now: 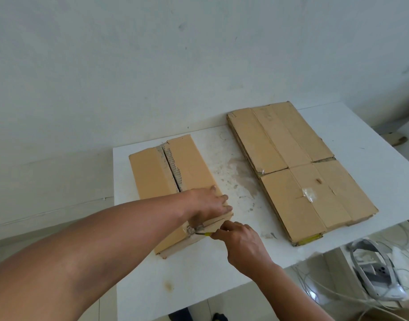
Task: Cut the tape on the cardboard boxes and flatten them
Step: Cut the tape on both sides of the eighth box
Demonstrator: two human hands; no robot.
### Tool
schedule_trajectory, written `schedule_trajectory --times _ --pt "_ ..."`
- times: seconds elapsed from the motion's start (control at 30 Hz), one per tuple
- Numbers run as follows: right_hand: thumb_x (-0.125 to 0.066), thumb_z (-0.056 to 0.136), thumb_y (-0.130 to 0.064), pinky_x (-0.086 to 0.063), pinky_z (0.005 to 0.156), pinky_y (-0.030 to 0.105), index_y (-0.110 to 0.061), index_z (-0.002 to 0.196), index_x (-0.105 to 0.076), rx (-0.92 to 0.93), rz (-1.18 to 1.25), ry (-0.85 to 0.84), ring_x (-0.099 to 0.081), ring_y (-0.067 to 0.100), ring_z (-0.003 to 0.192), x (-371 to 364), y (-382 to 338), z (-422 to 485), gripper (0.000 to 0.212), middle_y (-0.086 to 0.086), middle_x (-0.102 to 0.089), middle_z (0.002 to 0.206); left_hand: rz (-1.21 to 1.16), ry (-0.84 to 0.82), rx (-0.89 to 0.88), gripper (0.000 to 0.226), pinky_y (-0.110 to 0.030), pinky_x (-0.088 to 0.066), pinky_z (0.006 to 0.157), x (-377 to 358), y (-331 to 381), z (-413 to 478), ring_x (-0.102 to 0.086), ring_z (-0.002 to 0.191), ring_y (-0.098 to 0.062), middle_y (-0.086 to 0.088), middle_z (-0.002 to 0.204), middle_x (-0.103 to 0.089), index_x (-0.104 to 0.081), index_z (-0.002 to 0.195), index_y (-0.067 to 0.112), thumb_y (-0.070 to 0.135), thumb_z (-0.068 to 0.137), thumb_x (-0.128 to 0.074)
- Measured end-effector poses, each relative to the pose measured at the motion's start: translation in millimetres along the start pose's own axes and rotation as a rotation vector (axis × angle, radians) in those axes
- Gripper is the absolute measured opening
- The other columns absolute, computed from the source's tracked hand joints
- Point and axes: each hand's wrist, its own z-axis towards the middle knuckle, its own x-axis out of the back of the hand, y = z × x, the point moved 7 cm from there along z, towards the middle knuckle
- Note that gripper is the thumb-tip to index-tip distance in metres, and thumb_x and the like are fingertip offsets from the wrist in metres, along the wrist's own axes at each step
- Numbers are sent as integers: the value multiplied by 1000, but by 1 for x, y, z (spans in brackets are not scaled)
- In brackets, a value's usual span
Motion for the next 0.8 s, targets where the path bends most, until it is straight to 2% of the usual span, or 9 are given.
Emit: schedule_trajectory --times 0.23,0.37,0.47,0.5,0.57,0.63,0.73,0.8 --pt "-58 80 5 -46 76 34 -32 122 -68 24 -29 -9 -62 25 94 1 4 9 57 -8 -68 115 -27 22 -3 102 -48 -43 105 0 -2 -1 -12 149 -51 -14 165 -11 -7 161 21 23 85 -76" --pt "-62 74 8 -42 67 31 -31 112 -73 18 -47 14 -66 26 84 6 11 14 57 -8 -73 103 -52 29 -15 99 -45 -44 101 1 -3 0 -14 149 -50 -13 164 -15 -11 159 22 21 84 -77" --pt "-71 67 6 -36 65 27 -36 102 -76 32 -123 19 -61 19 73 9 11 14 55 -12 -71 91 -45 32 -11 102 -44 -42 106 0 -4 0 -12 150 -48 -12 165 -13 -9 160 22 22 84 -78" --pt "-71 69 4 -35 67 27 -37 104 -75 20 -124 3 -61 17 75 9 14 13 54 -13 -70 93 -47 34 -10 104 -45 -42 106 -1 -4 0 -11 150 -48 -12 165 -13 -8 160 23 22 83 -78" --pt "-60 81 1 -40 75 29 -38 117 -70 -24 -127 -42 -63 16 91 11 28 9 54 -14 -68 109 -53 34 -13 107 -45 -43 104 -3 -6 0 -9 151 -48 -11 165 -11 -8 161 23 15 82 -79" --pt "-55 84 0 -46 80 28 -39 121 -67 -62 -109 -94 -63 13 97 14 45 3 55 -16 -66 115 -53 29 -23 109 -45 -45 100 -5 -7 1 -7 151 -48 -10 167 -6 -7 161 22 10 81 -79" --pt "-57 85 -2 -50 74 24 -39 115 -71 -95 -19 -127 -64 8 86 17 56 -3 49 -18 -67 106 -13 31 -38 108 -47 -43 104 -4 -7 2 -6 152 -46 -10 168 2 -5 161 22 12 82 -77" --pt "-57 86 -7 -53 69 26 -38 113 -71 -98 74 -126 -62 8 79 15 55 -6 44 -18 -65 98 6 58 -53 102 -47 -41 107 -1 -6 2 -9 152 -44 -12 168 1 -9 161 20 15 84 -76"
